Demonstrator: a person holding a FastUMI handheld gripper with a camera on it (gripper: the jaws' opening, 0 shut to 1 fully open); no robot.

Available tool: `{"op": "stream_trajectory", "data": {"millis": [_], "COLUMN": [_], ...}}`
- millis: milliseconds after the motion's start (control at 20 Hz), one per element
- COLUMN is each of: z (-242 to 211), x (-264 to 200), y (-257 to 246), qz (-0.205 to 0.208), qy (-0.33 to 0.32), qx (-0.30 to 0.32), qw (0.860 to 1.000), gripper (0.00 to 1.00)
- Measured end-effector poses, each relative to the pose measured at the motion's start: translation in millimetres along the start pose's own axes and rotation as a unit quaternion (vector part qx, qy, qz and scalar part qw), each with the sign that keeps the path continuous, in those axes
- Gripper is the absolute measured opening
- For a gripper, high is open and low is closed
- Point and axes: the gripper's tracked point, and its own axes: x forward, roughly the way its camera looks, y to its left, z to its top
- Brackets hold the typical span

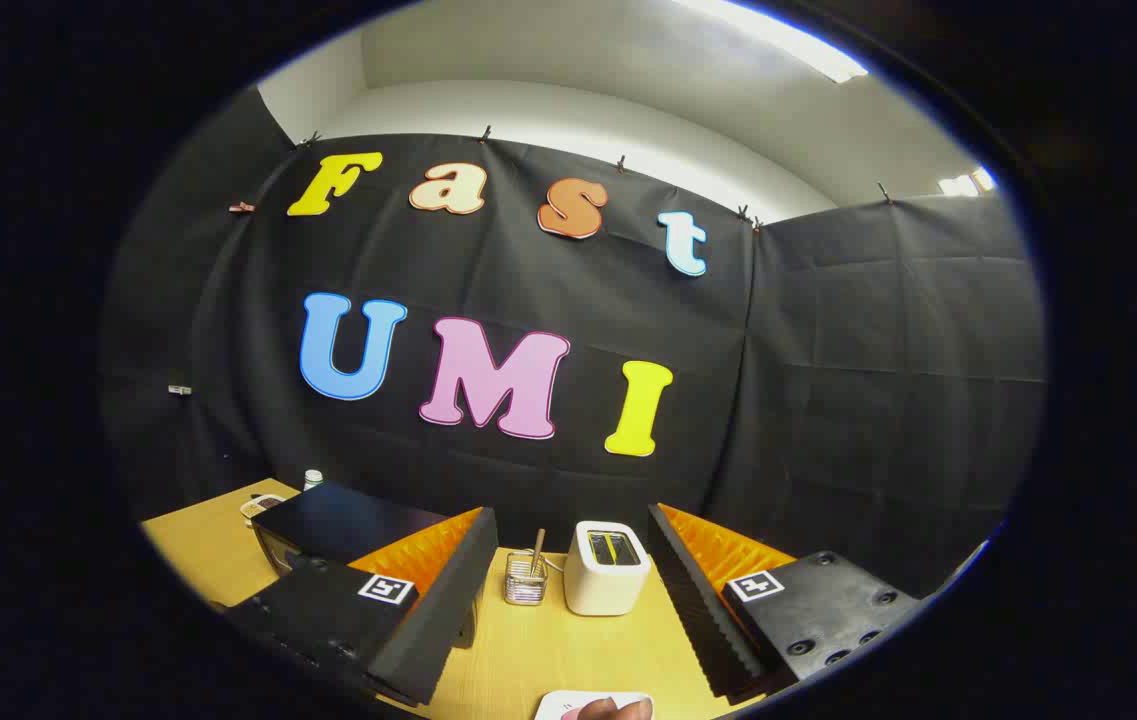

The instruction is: Open the toaster oven, put the food inside, and close the toaster oven door.

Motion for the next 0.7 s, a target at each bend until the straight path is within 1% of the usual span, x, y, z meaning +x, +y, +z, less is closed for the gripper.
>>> {"op": "stream_trajectory", "data": {"millis": [300,700], "z": [4.6,0.1], "x": [2.9,2.8], "y": [4.4,3.3], "qz": [0.003,0.001], "qy": [-0.006,-0.005], "qx": [-0.003,-0.005], "qw": [1.0,1.0], "gripper": [0.97,0.98]}}
